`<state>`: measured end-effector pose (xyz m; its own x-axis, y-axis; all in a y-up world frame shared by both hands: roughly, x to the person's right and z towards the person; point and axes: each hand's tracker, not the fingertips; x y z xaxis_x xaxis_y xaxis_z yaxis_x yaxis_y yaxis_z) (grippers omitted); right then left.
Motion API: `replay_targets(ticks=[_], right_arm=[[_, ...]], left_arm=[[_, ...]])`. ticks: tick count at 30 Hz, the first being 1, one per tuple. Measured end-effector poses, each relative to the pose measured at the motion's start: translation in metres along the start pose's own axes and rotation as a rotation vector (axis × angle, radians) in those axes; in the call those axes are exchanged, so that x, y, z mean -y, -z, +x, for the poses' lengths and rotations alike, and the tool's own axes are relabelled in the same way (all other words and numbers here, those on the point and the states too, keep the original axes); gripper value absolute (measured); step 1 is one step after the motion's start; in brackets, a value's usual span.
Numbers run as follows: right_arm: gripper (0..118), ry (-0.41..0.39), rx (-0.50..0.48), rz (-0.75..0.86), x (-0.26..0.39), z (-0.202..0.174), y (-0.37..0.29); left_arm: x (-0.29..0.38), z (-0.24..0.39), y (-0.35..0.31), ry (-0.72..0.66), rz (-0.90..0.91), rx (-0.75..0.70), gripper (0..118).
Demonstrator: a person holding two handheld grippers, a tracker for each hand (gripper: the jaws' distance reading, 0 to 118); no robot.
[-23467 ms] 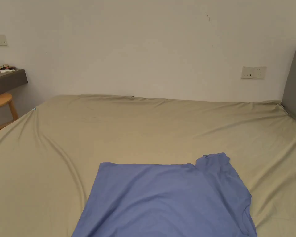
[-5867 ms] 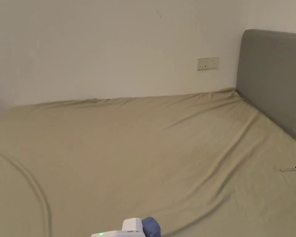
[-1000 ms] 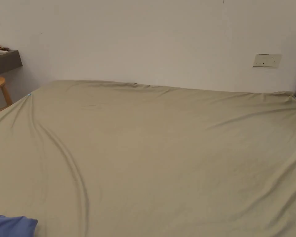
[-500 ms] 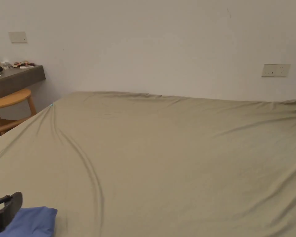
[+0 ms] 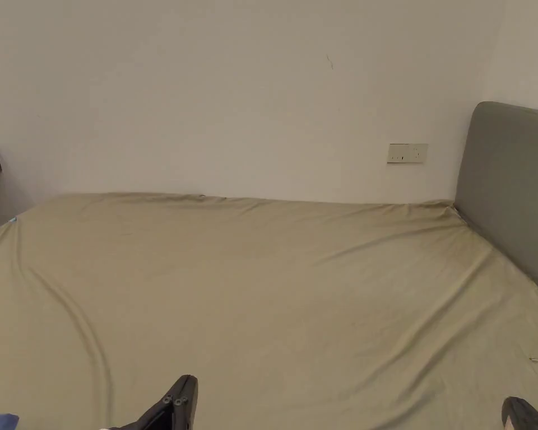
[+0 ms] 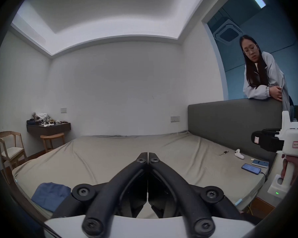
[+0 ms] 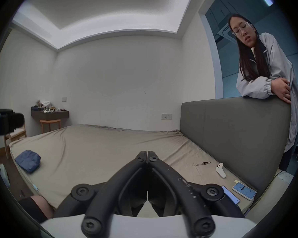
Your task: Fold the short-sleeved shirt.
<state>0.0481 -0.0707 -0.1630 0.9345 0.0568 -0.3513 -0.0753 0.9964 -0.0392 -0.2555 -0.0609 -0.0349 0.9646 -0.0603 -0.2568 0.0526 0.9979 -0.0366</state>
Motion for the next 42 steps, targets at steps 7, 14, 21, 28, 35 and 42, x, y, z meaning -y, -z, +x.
replay_targets(ticks=[7,14,21,28,35,42], right_arm=[[118,-0.026,0.029,0.012,-0.013,-0.008,-0.003],[118,-0.058,0.043,0.061,-0.012,-0.019,-0.005],[118,-0.048,0.017,0.041,-0.011,-0.020,-0.006],[118,-0.033,-0.001,0.056,-0.013,-0.022,-0.009],[118,-0.035,-0.016,0.062,-0.014,-0.025,-0.010],[118,-0.033,-0.026,0.068,-0.014,-0.029,-0.010]], left_arm=[[-0.011,0.000,0.013,-0.061,-0.044,0.223,118],[-0.019,0.012,0.008,-0.084,-0.032,0.079,118],[-0.035,0.022,0.008,-0.086,-0.003,-0.259,118],[-0.034,0.020,0.009,-0.013,0.012,-0.292,118],[-0.036,0.014,0.005,-0.069,-0.037,-0.199,118],[-0.036,0.013,-0.004,-0.063,0.010,-0.154,118]])
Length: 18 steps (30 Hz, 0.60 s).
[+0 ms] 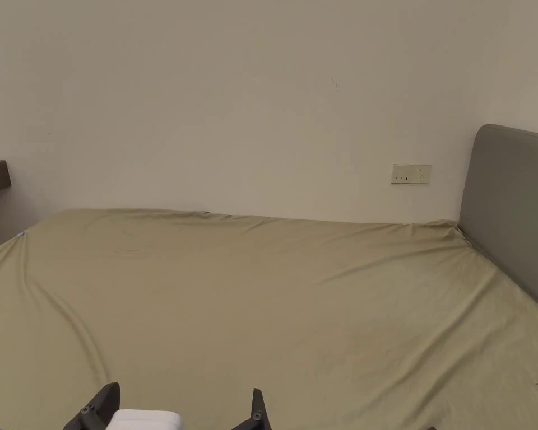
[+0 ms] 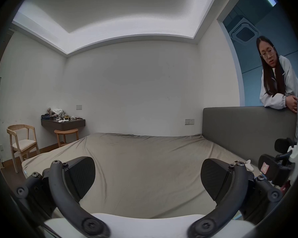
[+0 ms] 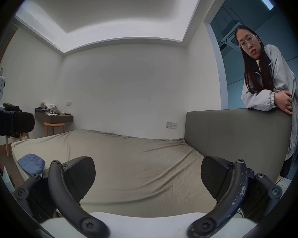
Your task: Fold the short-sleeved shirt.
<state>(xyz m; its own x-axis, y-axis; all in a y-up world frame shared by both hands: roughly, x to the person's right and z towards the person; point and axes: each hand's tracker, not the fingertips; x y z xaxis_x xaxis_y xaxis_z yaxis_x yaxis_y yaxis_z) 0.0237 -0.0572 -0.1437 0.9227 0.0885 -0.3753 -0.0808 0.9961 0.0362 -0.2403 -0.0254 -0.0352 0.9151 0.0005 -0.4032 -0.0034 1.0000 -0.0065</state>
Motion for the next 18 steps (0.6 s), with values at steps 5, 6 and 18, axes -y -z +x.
replay_targets(ticks=[5,6,18], right_arm=[[118,0.001,-0.009,0.000,-0.001,-0.002,0.000],[118,0.000,-0.010,0.001,-0.001,-0.003,0.000],[118,0.000,-0.020,0.005,-0.002,-0.005,0.000]], left_arm=[[-0.006,0.000,-0.003,0.005,0.021,0.001,118],[-0.007,0.000,-0.004,-0.006,0.025,0.001,118],[-0.012,-0.004,-0.006,0.009,0.049,-0.025,118]])
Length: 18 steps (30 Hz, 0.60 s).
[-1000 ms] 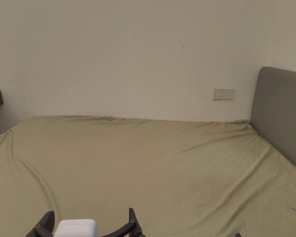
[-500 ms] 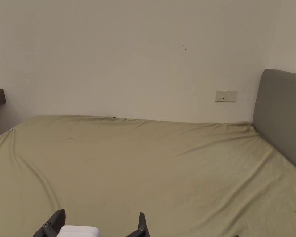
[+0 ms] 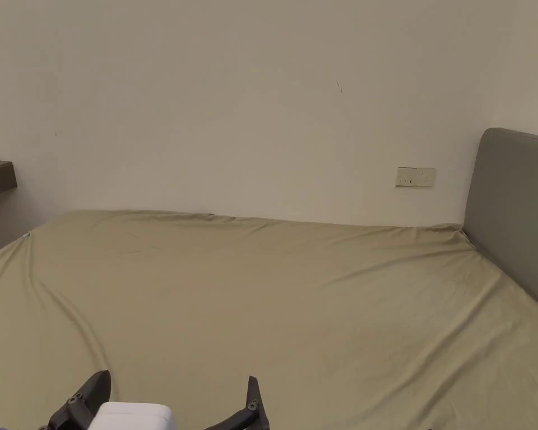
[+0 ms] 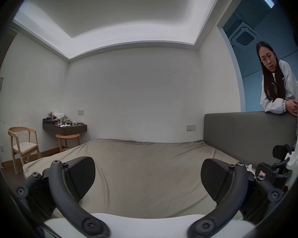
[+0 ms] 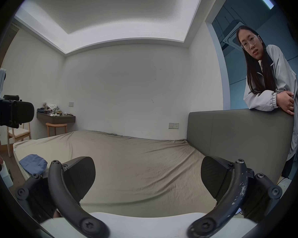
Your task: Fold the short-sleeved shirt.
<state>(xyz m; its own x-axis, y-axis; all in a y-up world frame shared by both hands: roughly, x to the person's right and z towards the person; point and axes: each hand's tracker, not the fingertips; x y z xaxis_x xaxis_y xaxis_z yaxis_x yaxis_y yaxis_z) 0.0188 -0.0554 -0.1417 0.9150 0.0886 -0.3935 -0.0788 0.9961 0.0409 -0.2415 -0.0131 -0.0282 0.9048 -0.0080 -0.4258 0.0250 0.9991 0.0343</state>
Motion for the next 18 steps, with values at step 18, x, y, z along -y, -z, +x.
replay_targets(ticks=[18], right_arm=[[118,0.013,-0.009,0.007,-0.001,0.002,-0.003]], left_arm=[[0.015,-0.014,-0.004,0.063,0.065,-0.002,118]])
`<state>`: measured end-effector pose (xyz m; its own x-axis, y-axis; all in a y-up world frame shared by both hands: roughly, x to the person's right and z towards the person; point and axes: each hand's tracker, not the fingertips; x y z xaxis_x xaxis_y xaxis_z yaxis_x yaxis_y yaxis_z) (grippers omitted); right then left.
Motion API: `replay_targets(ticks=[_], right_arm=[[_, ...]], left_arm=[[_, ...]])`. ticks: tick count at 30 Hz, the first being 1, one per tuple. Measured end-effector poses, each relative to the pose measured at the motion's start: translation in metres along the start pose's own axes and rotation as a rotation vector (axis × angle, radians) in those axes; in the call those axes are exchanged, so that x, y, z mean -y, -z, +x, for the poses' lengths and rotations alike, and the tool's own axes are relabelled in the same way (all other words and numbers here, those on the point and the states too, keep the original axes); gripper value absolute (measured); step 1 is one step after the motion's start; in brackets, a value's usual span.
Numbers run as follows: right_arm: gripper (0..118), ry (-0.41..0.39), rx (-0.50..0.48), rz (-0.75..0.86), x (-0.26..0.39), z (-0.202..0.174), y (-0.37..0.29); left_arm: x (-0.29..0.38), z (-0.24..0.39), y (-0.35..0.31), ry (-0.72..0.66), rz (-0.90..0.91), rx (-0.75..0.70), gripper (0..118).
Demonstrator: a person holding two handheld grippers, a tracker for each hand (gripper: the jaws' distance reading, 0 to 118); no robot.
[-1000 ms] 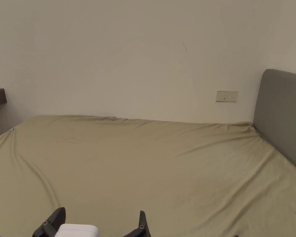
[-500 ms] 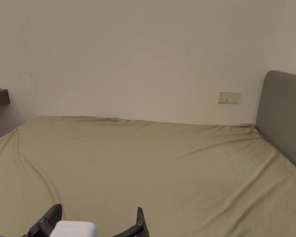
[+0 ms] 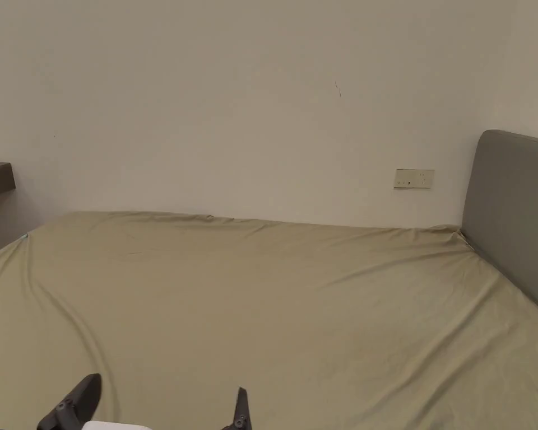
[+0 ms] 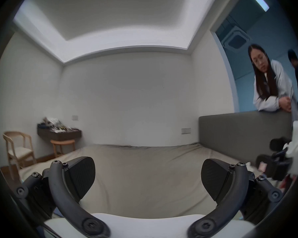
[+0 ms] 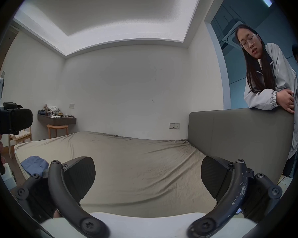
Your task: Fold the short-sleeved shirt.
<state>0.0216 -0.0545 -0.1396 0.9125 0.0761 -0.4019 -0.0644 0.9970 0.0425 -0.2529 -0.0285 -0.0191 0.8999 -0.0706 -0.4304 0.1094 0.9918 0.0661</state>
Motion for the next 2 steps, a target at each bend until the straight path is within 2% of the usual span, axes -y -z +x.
replay_targets(ticks=[2], right_arm=[[118,-0.005,0.003,0.001,0.0002,-0.0001,-0.0002]], left_arm=[[0.0018,-0.0004,0.0008,-0.016,0.015,-0.073,118]])
